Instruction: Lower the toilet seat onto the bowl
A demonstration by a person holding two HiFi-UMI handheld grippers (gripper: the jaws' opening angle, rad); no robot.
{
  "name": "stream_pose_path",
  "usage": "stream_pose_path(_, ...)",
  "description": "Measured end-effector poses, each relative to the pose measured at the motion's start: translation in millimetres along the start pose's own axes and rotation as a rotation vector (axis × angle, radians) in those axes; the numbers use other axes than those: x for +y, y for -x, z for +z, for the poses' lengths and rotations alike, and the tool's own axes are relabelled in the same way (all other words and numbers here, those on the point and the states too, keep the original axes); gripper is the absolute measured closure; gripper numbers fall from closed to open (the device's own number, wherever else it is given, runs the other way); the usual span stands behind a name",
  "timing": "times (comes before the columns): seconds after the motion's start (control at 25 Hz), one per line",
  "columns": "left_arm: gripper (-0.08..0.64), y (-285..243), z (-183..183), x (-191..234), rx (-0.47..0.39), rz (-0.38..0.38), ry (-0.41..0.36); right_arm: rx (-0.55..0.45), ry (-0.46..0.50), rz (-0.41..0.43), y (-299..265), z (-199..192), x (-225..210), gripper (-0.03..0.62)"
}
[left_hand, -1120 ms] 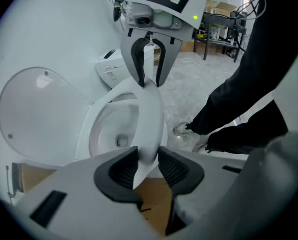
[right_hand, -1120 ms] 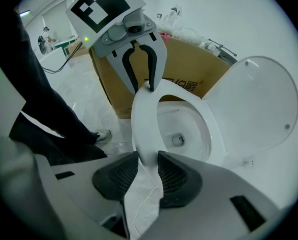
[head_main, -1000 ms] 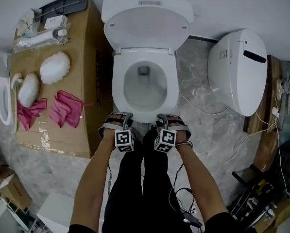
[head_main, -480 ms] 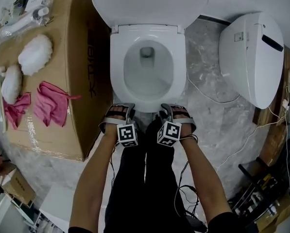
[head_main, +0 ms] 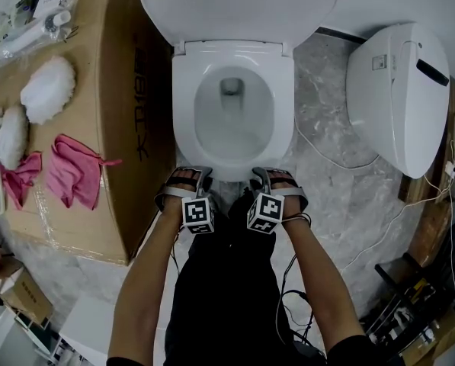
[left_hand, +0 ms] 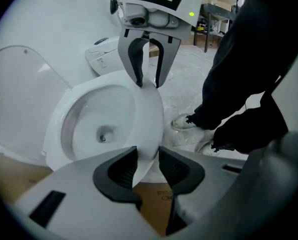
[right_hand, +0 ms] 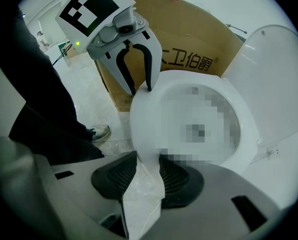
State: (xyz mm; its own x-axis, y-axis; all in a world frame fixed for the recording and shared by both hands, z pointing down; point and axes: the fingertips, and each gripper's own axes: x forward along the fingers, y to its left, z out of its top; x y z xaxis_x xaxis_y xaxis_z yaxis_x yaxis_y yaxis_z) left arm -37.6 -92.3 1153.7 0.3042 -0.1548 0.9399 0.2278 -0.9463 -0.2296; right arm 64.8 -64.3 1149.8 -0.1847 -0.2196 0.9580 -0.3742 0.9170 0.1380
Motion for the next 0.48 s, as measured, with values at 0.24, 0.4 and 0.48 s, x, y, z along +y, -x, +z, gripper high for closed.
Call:
stream_pose_path(0.24,0.413,0.9,1.1,-1.4,0.016,-0.008,0.091,0.040,-0.007,0.066,-2.6,-0.2,5.9,0.428)
stream_pose_path(0.4,0.384,9.6,0.2,-9.1,0.036,-0.063,0.288,0.068,-0.054,0.108,-0.7,-5.4,14.2,0.401)
stream_pose_path(0.48,0.383,20.8,6.6,-7.7,0.024,-0.063,0.392,0.062,-0.141,0.142,12.9,-4.8,15.6,0.393)
